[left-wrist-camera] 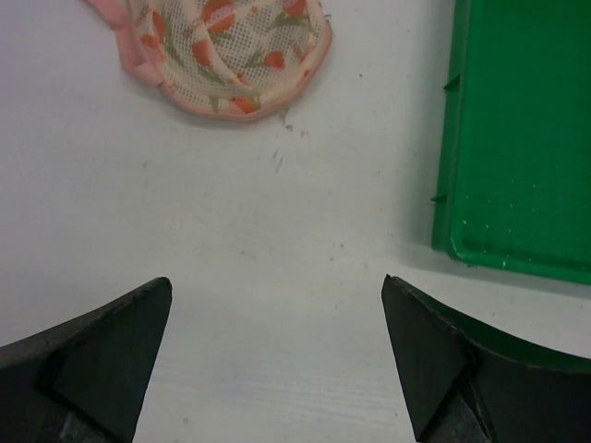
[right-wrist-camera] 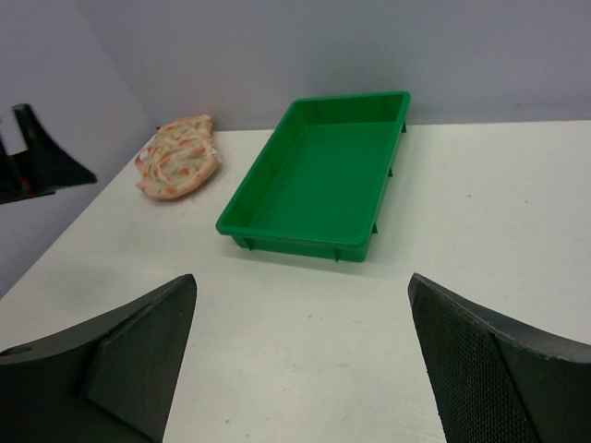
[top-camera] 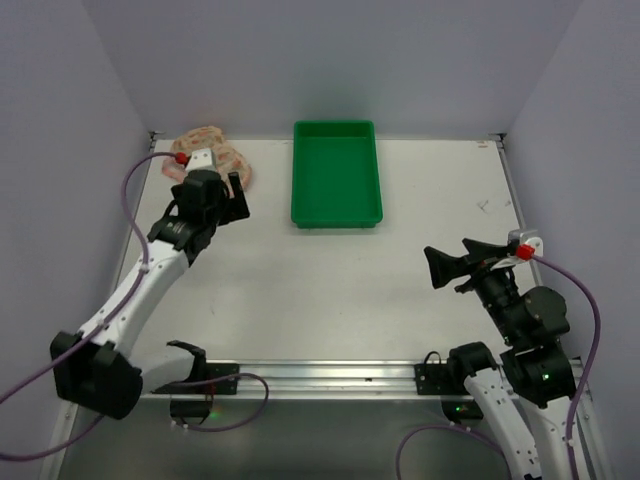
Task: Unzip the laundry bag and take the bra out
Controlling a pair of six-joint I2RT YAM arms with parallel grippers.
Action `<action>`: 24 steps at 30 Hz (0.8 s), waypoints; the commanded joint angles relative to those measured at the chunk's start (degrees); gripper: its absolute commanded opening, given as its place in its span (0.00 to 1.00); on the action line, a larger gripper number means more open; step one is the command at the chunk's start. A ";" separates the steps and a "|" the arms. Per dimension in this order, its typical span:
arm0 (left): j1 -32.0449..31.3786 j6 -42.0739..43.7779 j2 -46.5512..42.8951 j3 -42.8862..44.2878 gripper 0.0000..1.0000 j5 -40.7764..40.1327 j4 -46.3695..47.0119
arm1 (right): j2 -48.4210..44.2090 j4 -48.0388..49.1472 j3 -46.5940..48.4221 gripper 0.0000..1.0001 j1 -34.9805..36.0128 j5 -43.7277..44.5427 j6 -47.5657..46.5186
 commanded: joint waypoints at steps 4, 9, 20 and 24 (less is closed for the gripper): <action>8.04 -4.27 21.49 14.76 1.00 0.52 17.17 | -1.36 6.86 -3.52 0.99 -0.15 -6.34 1.59; 12.44 -4.80 34.88 21.46 1.00 -2.21 24.11 | -0.92 6.42 -4.22 0.99 -0.15 -8.09 1.33; 17.28 -4.36 61.52 36.66 1.00 0.61 23.52 | 0.31 6.25 -5.37 0.99 -0.15 -8.80 1.86; 17.36 -3.84 65.14 38.00 0.80 2.88 20.43 | 0.92 5.19 -4.66 0.99 -0.07 -8.72 1.59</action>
